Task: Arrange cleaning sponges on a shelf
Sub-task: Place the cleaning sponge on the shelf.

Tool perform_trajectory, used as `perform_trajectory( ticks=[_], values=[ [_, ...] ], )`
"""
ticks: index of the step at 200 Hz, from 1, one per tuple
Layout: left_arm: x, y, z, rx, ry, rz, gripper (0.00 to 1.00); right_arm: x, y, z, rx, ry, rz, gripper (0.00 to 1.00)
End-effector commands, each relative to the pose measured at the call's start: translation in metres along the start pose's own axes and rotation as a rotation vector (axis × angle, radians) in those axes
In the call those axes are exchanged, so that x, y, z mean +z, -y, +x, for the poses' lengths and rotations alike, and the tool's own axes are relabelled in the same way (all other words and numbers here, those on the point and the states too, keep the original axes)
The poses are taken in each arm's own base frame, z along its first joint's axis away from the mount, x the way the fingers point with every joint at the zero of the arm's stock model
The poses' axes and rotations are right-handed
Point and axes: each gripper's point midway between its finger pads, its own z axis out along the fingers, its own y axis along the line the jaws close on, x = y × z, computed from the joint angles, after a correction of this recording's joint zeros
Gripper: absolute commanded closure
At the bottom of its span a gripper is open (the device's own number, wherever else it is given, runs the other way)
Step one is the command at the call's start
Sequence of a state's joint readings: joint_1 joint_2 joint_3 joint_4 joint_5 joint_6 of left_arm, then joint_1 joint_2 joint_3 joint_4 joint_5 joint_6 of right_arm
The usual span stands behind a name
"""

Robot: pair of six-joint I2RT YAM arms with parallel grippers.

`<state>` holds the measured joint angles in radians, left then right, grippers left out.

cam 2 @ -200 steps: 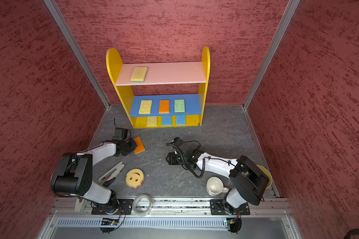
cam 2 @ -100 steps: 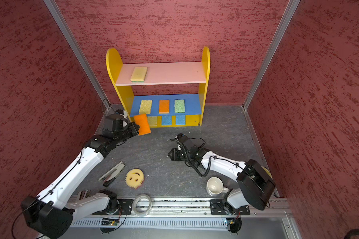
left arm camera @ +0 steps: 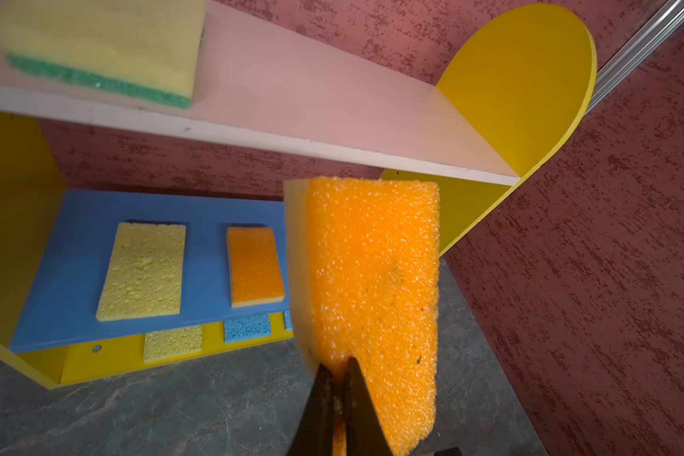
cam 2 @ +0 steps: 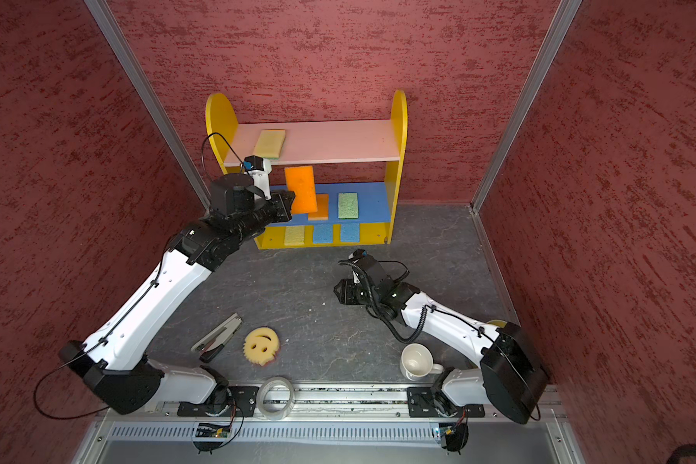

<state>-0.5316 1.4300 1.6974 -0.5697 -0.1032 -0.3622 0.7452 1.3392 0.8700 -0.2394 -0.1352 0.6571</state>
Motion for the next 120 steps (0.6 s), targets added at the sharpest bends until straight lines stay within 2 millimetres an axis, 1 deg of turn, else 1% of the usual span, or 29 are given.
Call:
perform_trajectory(
  ticks=[1, 5, 13, 16, 26, 37, 53, 73, 99, 107, 120],
  values=[
    [0.008, 0.014, -0.029, 0.080, 0.053, 0.027, 0.91, -0.007, -0.003, -0.015, -0.013, 0.045, 0.004, 0.50],
    [0.012, 0.015, -0.030, 0.085, 0.050, 0.030, 0.91, -0.006, -0.003, -0.015, -0.012, 0.045, 0.001, 0.50],
    [0.017, 0.019, -0.041, 0.093, 0.066, 0.037, 0.91, -0.004, -0.003, -0.015, -0.009, 0.041, -0.002, 0.50],
    [0.022, 0.020, -0.041, 0.096, 0.061, 0.036, 0.91, -0.003, -0.002, -0.015, -0.007, 0.040, -0.002, 0.50],
    [0.028, 0.023, -0.052, 0.103, 0.077, 0.042, 0.91, 0.000, -0.001, -0.013, -0.001, 0.031, -0.008, 0.50],
    [0.036, 0.025, -0.060, 0.107, 0.089, 0.044, 0.91, 0.004, 0.000, -0.010, 0.008, 0.022, -0.016, 0.50],
    [0.045, 0.023, -0.074, 0.105, 0.110, 0.035, 0.91, 0.009, 0.000, -0.007, 0.022, 0.013, -0.033, 0.51],
    [0.058, 0.017, -0.084, 0.102, 0.115, 0.016, 0.90, 0.012, -0.001, -0.005, 0.033, 0.010, -0.055, 0.51],
    [0.075, 0.004, -0.089, 0.101, 0.108, -0.024, 0.90, 0.007, -0.005, -0.012, 0.027, 0.047, -0.070, 0.51],
    [0.078, 0.001, -0.092, 0.097, 0.111, -0.031, 0.90, 0.004, -0.006, -0.015, 0.021, 0.066, -0.076, 0.51],
    [0.084, -0.006, -0.095, 0.082, 0.119, -0.040, 0.90, -0.006, -0.015, -0.024, 0.004, 0.115, -0.115, 0.51]
  ],
)
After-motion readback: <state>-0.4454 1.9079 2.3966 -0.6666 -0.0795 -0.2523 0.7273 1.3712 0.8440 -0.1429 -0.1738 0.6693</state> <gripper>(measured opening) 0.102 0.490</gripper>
